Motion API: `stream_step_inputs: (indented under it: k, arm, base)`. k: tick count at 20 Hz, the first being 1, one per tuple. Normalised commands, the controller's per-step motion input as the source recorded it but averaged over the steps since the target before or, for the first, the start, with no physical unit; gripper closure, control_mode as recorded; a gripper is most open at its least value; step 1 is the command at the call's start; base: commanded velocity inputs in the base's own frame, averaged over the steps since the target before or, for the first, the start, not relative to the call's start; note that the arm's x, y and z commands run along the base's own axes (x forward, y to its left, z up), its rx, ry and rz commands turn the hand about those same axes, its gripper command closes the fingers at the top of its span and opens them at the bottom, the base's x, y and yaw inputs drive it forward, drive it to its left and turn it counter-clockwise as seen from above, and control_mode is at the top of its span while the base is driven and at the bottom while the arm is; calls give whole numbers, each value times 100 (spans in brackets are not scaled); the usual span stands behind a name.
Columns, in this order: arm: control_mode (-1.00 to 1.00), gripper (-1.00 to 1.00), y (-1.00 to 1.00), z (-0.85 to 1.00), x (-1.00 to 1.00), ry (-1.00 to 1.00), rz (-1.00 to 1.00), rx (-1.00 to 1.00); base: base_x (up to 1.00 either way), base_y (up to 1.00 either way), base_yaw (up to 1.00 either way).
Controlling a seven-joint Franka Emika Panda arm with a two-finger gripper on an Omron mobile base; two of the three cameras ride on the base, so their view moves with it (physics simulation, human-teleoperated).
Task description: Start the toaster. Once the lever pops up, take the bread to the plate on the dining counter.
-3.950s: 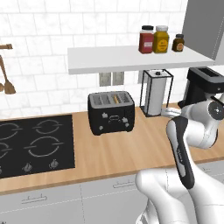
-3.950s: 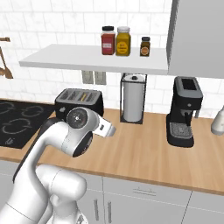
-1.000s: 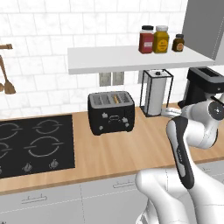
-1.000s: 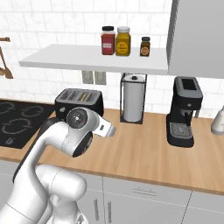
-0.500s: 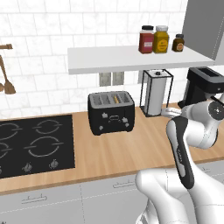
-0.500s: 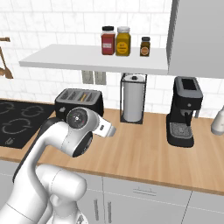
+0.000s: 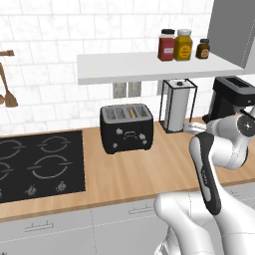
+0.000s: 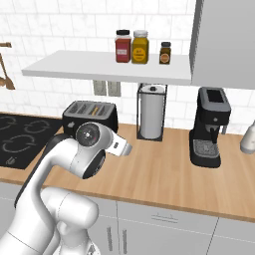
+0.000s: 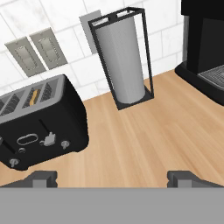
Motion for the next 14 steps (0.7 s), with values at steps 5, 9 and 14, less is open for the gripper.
stream_step_inputs:
  k: [5, 9, 14]
  arm:
    - [-100, -100, 0, 0, 0, 0, 0, 0]
    - [-100, -100, 0, 0, 0, 0, 0, 0]
    - [-100, -100, 0, 0, 0, 0, 0, 0]
  base:
    - [0, 0, 0]
    - [0, 0, 0]
    - [0, 0, 0]
